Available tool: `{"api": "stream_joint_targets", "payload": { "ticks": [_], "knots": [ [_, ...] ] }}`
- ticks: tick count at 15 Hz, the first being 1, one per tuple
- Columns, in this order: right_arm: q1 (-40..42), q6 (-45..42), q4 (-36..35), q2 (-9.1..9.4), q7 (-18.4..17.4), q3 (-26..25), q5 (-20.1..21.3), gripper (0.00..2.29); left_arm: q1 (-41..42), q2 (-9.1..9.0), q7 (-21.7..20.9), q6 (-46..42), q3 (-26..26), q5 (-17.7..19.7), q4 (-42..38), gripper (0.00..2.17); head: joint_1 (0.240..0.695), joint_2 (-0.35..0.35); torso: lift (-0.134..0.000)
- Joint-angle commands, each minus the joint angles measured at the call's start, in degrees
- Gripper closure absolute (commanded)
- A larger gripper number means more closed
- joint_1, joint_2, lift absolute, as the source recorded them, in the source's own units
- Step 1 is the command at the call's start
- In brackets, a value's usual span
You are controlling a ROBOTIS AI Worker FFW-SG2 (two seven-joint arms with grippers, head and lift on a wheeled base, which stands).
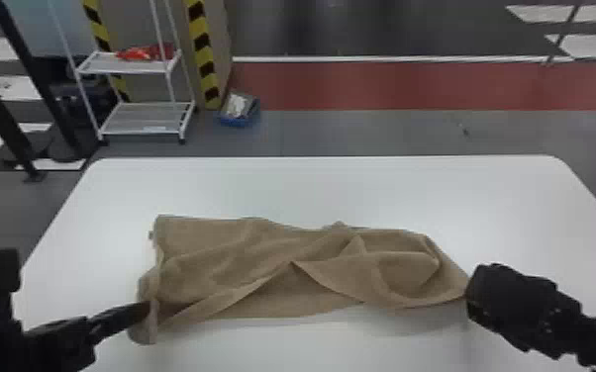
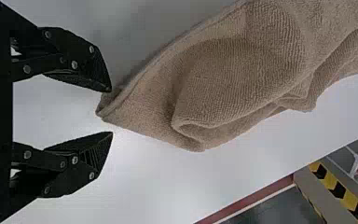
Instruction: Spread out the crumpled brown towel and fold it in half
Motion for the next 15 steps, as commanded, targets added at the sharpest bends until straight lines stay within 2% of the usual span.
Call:
{"api": "stream_joint_targets", "payload": {
  "ticks": [1, 6, 7, 8, 12, 15],
  "knots": [
    [-0.4, 0.3, 1.4, 0.17, -3.0, -0.1, -0.2, 0.67, 0.0, -0.32, 0.0, -0.2, 0.0, 0.0, 0.1, 1.90, 0.695, 0.030, -0.125],
    [-2.1, 1.0, 3.1, 1.49, -4.4, 0.7, -1.6, 0.77, 0.1, -0.32, -0.5, -0.2, 0.2, 0.0, 0.1, 1.90, 0.695, 0.022, -0.125],
    [-2.2, 1.2, 3.1, 1.49, -4.4, 0.5, -1.5, 1.05, 0.2, -0.32, -0.6, -0.2, 0.3, 0.0, 0.1, 1.90, 0.695, 0.026, -0.125],
    [-2.2, 1.2, 3.1, 1.49, -4.3, 0.2, -1.5, 1.14, 0.2, -0.32, -1.0, -0.2, 0.6, 0.0, 0.1, 1.90, 0.695, 0.032, -0.125],
    [-2.2, -1.1, 0.4, 1.31, -4.7, -4.8, -2.3, 1.15, -0.9, -0.32, -1.3, -0.4, 0.7, 0.0, 0.6, 1.90, 0.695, 0.021, -0.125],
    [-2.1, -6.9, -1.8, 1.14, -9.4, -9.8, -3.1, 1.15, -4.1, -0.32, -2.2, 3.0, 0.8, 1.3, 1.5, 1.90, 0.695, -0.030, -0.125]
  ]
}}
